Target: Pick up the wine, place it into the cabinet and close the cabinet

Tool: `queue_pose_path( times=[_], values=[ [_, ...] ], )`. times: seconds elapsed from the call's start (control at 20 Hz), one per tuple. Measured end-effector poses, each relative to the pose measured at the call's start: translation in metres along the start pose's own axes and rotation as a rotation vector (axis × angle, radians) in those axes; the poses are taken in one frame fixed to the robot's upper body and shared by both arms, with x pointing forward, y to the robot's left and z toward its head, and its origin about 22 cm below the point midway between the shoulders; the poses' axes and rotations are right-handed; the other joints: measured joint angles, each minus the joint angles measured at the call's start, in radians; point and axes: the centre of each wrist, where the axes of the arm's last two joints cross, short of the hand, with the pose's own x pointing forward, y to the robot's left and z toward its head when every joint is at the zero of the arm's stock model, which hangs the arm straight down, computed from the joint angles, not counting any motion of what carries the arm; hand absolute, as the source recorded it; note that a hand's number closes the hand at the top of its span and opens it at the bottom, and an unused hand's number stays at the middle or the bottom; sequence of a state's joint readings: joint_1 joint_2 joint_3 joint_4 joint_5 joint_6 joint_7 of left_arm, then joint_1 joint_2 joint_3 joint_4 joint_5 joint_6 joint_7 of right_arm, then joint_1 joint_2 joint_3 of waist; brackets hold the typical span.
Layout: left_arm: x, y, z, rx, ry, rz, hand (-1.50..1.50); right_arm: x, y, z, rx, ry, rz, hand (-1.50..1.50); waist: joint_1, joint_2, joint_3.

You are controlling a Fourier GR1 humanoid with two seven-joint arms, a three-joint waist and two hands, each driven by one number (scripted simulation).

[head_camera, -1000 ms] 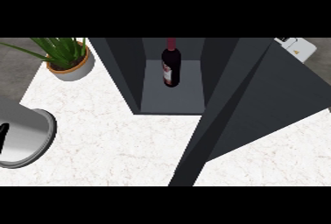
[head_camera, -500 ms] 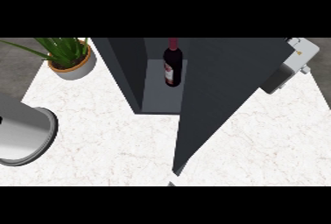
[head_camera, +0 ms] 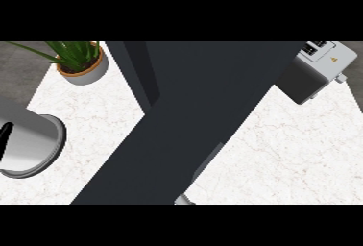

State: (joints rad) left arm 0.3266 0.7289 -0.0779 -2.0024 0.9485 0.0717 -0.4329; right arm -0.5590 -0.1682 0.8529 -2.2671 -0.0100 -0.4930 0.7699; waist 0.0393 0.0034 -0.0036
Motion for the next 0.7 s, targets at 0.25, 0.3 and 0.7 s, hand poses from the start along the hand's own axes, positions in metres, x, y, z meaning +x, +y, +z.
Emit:
queue_pose_path(
  times=[0.25,0.3,0.7],
  values=[
    [-0.006,-0.006,-0.002,0.005,0.003,0.002,-1.5,0.011,0.01,-0.063,-0.005,-0.033,-0.01,1.5,0.004,0.001,0.001],
    [-0.005,-0.007,-0.004,0.005,0.003,0.002,-1.5,0.013,0.011,-0.075,-0.009,-0.034,-0.007,1.5,0.004,0.001,0.001],
    [-0.006,-0.013,-0.014,0.024,-0.006,0.001,-1.5,0.031,-0.004,-0.16,-0.087,-0.071,0.115,1.5,-0.006,0.001,0.002]
  ],
)
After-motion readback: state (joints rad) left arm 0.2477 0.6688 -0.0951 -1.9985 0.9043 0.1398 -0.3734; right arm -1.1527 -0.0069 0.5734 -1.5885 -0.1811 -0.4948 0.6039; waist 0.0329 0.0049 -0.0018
